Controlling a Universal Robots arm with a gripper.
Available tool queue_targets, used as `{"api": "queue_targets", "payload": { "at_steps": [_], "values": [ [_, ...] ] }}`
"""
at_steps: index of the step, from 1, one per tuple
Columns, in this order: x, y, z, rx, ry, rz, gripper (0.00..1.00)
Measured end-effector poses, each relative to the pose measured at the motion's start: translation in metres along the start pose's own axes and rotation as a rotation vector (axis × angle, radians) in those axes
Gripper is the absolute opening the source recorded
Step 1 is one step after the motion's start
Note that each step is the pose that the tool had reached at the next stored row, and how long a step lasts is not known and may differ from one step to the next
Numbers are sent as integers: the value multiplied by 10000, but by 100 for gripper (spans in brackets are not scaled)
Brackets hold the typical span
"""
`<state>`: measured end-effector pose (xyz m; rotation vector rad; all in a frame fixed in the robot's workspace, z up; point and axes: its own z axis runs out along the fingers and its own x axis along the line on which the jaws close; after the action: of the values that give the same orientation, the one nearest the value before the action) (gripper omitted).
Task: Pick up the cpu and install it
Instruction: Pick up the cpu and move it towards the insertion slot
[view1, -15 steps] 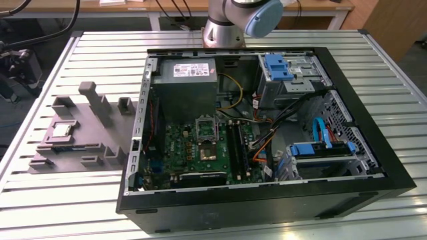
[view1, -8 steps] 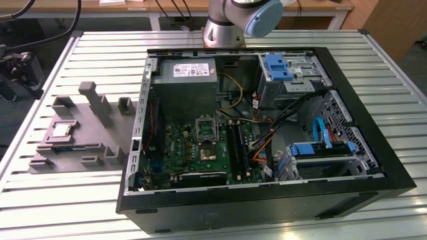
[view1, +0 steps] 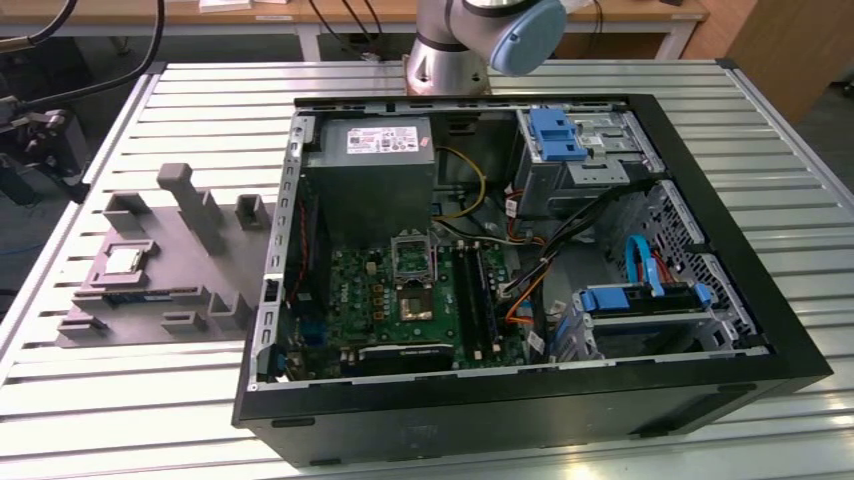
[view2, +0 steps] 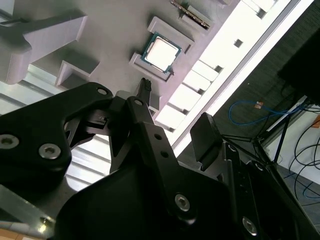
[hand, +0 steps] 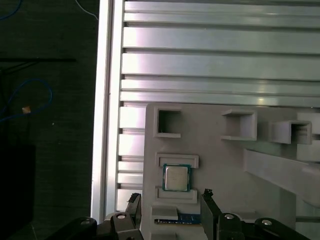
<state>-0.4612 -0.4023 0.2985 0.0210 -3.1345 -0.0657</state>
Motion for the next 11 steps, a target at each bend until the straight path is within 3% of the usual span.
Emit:
{"api": "queue_targets", "payload": {
  "at_steps": [11],
  "values": [
    [0,0,3,-1,-1,1,59]
  ]
}}
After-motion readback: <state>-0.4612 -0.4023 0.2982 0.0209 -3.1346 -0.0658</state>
